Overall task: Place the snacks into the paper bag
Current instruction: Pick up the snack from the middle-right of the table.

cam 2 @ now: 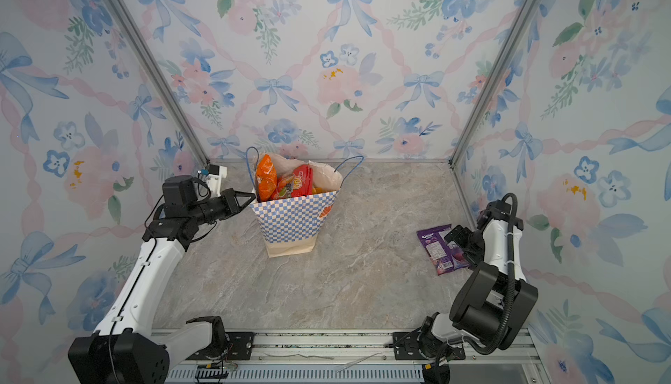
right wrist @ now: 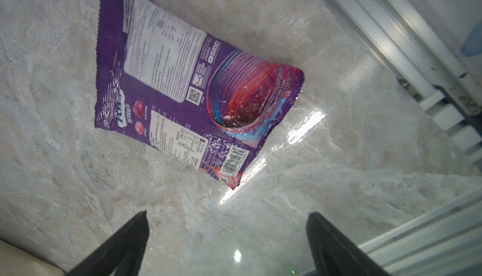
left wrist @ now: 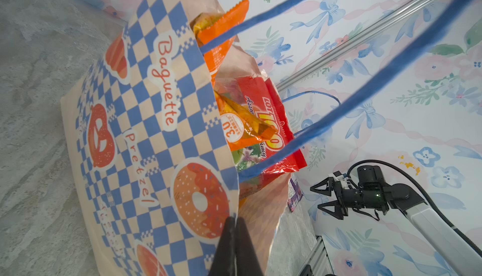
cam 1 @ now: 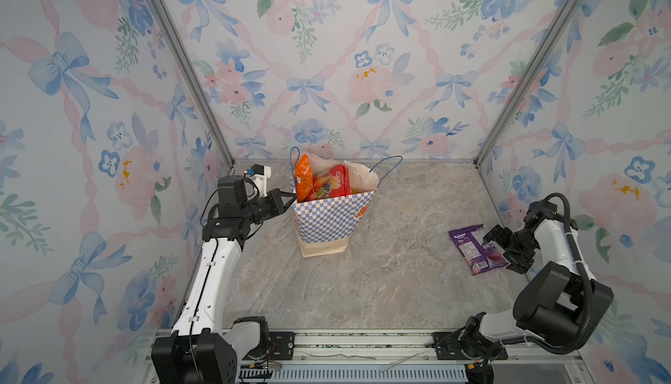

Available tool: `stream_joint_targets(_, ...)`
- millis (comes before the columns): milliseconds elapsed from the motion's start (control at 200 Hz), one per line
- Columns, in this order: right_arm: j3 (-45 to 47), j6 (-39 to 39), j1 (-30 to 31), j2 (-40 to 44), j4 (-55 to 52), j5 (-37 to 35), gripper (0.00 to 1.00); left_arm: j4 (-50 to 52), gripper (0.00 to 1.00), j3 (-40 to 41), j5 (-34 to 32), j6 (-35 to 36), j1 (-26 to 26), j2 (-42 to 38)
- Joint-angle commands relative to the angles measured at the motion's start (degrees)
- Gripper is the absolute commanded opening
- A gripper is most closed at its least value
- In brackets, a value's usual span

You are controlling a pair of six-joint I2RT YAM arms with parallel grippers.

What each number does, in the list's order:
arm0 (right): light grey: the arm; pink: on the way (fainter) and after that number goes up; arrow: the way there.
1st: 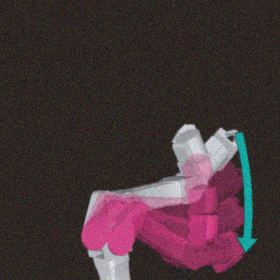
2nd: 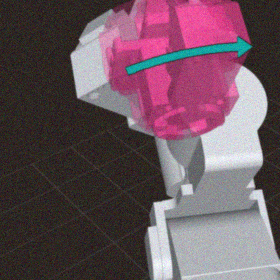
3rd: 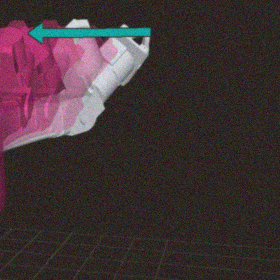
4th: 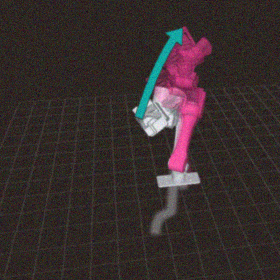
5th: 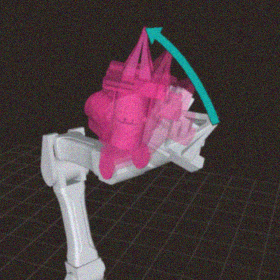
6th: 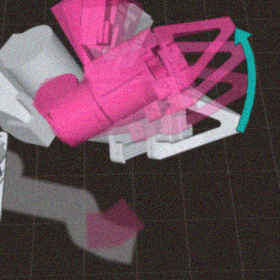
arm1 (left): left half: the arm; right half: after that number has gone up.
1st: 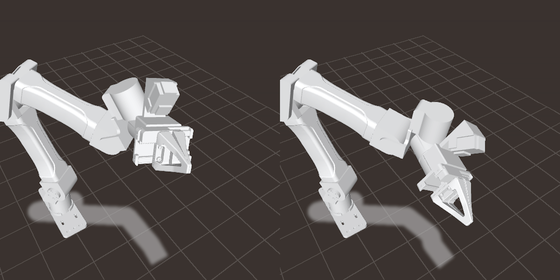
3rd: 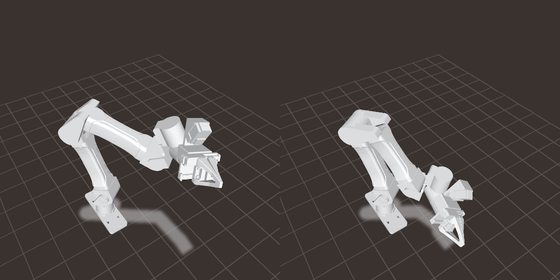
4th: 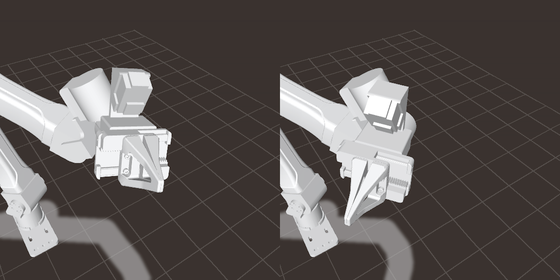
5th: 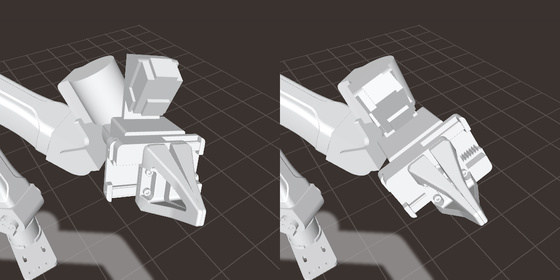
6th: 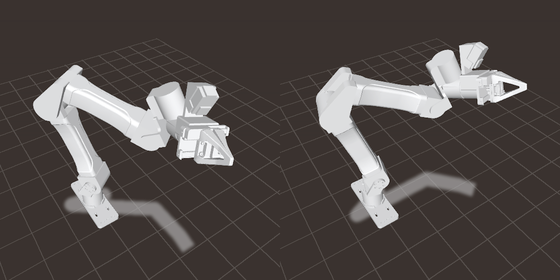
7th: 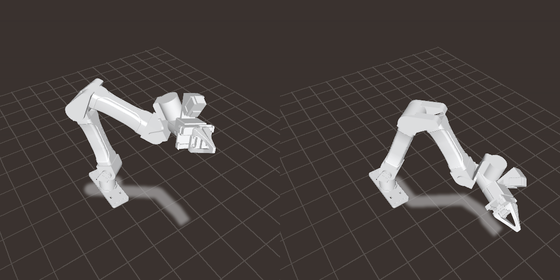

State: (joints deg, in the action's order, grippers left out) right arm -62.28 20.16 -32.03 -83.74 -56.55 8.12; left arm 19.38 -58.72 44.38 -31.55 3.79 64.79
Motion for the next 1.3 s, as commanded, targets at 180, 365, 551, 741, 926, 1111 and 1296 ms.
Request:
stream_joint_targets(180,9.8,5.0,-7.2,-4.4,12.6,9.6,0.97,-2.2,0.0,-1.2,2.5,1.1,0.3,-0.1)
stream_joint_targets(365,10.6,4.4,-8.8,-7.4,15.0,11.1,0.97,-2.1,0.0,-0.9,1.6,0.9,0.5,0.0)
stream_joint_targets(551,9.0,4.6,-6.1,-9.5,15.8,8.9,0.96,-2.1,0.0,-1.2,2.0,0.6,0.5,0.4)
stream_joint_targets(741,6.7,5.0,-2.4,-10.7,15.3,6.7,0.96,-2.1,0.0,-1.3,1.8,0.4,0.6,0.3)
stream_joint_targets(926,5.2,5.6,0.0,-13.0,15.8,6.4,0.98,-2.1,0.0,-1.2,1.9,0.3,0.6,0.1)
stream_joint_targets(1111,4.5,4.9,2.1,-13.6,16.0,5.0,0.77,-2.1,0.0,-1.3,1.7,0.1,0.6,-0.2)
stream_joint_targets(1296,4.5,4.2,3.2,-11.9,16.1,4.6,0.47,-2.2,0.0,-1.3,1.6,0.1,0.6,-0.3)
